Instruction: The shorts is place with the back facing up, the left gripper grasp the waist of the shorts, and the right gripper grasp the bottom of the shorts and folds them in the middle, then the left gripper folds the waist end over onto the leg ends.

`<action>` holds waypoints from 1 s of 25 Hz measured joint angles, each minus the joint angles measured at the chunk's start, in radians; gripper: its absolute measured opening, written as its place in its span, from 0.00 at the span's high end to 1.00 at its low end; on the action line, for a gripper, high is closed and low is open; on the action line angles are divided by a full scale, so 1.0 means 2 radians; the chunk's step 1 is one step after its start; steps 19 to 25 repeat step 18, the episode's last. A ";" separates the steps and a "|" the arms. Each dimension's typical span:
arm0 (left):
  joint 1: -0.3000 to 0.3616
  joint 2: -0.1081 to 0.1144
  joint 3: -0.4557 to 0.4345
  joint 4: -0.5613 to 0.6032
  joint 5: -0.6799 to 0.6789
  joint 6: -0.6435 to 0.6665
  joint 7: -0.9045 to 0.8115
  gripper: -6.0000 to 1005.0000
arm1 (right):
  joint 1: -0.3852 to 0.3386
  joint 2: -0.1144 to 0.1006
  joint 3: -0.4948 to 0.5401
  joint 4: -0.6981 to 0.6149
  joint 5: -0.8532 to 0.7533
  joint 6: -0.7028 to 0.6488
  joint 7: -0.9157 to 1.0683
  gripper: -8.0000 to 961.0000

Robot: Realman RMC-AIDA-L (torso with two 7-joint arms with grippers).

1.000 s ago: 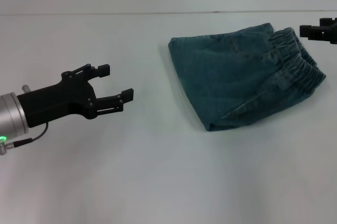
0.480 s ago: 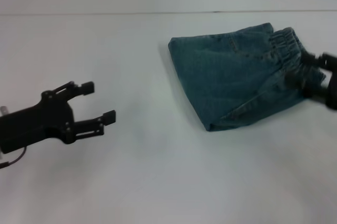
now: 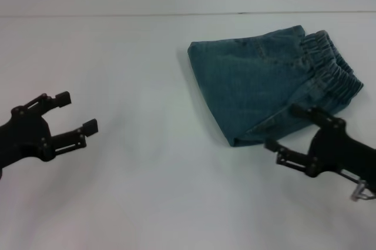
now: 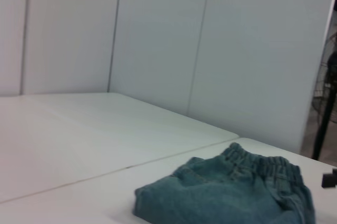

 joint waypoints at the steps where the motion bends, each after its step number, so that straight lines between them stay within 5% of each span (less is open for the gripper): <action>1: 0.000 0.000 -0.006 -0.007 0.000 -0.001 0.008 0.07 | 0.007 0.000 0.000 0.012 0.000 0.006 -0.011 0.19; 5: -0.002 0.005 -0.021 -0.029 0.000 -0.006 0.026 0.07 | 0.020 0.000 -0.001 0.024 -0.002 0.018 -0.023 0.04; 25: 0.006 0.004 -0.022 -0.036 0.001 -0.009 0.036 0.07 | 0.033 -0.004 -0.046 0.010 -0.007 0.025 0.032 0.05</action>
